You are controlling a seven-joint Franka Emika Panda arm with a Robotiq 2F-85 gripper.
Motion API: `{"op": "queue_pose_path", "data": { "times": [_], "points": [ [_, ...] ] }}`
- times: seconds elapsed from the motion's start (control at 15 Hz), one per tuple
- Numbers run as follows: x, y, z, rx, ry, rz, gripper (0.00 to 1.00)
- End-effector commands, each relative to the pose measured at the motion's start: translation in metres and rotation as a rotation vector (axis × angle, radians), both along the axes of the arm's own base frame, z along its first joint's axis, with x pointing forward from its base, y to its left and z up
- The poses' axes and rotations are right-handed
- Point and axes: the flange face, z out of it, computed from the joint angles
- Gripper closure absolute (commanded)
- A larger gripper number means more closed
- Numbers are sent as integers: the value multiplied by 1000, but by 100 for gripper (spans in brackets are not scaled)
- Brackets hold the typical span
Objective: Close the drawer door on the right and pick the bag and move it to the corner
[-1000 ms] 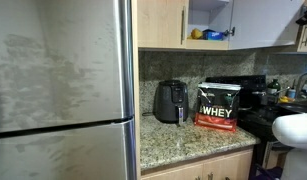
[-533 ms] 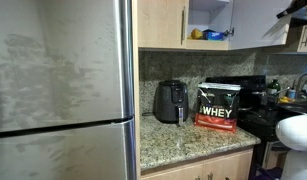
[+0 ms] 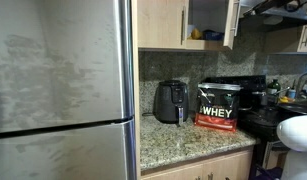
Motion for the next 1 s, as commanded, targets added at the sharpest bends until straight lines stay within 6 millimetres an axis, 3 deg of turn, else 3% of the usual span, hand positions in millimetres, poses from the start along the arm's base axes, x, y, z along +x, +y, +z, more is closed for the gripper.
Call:
{"op": "queue_pose_path", "data": {
  "times": [0.0, 0.07, 0.27, 0.47, 0.53, 0.6, 0.8, 0.93],
  "points": [
    [-4, 68, -35, -4, 99, 180, 0],
    [-4, 73, -47, -47, 156, 211, 0],
    [-12, 50, -93, -179, 332, 211, 0],
    [-4, -14, -141, -307, 437, 78, 0],
    [-7, 14, -114, -258, 392, 127, 0],
    [-6, 3, -124, -257, 403, 119, 0],
    [-1, 10, -125, -299, 419, 98, 0],
    [42, -11, -144, -341, 425, -46, 0]
  ]
}}
